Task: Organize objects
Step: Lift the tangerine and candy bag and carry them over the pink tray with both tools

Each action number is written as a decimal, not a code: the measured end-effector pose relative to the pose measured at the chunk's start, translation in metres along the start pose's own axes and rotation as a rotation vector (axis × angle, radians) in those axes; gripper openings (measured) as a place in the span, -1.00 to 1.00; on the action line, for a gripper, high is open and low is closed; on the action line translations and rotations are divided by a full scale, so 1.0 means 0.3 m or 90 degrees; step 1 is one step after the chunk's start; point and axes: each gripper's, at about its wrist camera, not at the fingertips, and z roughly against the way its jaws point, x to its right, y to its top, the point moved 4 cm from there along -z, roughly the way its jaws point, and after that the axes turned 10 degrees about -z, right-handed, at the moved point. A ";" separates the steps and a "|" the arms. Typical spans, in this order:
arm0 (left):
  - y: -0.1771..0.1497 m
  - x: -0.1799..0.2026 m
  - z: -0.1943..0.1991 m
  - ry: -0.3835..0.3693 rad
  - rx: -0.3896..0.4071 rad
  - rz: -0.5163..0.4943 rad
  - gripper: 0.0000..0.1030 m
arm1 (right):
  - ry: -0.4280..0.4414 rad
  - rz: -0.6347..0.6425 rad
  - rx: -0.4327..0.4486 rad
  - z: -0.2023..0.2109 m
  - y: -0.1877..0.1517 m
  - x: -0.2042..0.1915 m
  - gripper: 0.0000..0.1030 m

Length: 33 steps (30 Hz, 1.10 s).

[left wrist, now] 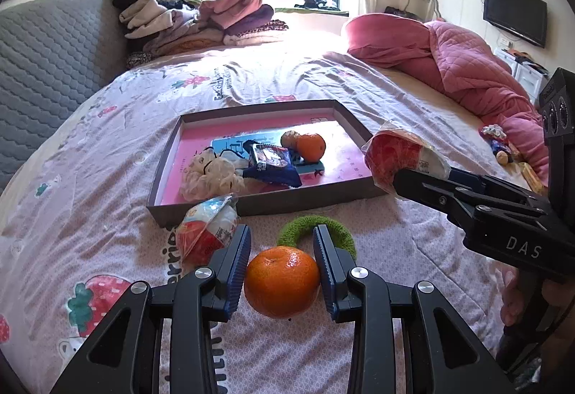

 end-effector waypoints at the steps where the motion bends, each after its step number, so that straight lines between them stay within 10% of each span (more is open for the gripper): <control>1: 0.006 -0.002 -0.002 0.001 0.001 0.001 -0.28 | -0.002 -0.001 0.003 0.004 0.003 -0.002 0.15; 33: 0.178 -0.102 -0.026 0.031 0.038 0.017 -0.28 | 0.018 0.026 0.054 0.027 0.178 -0.081 0.15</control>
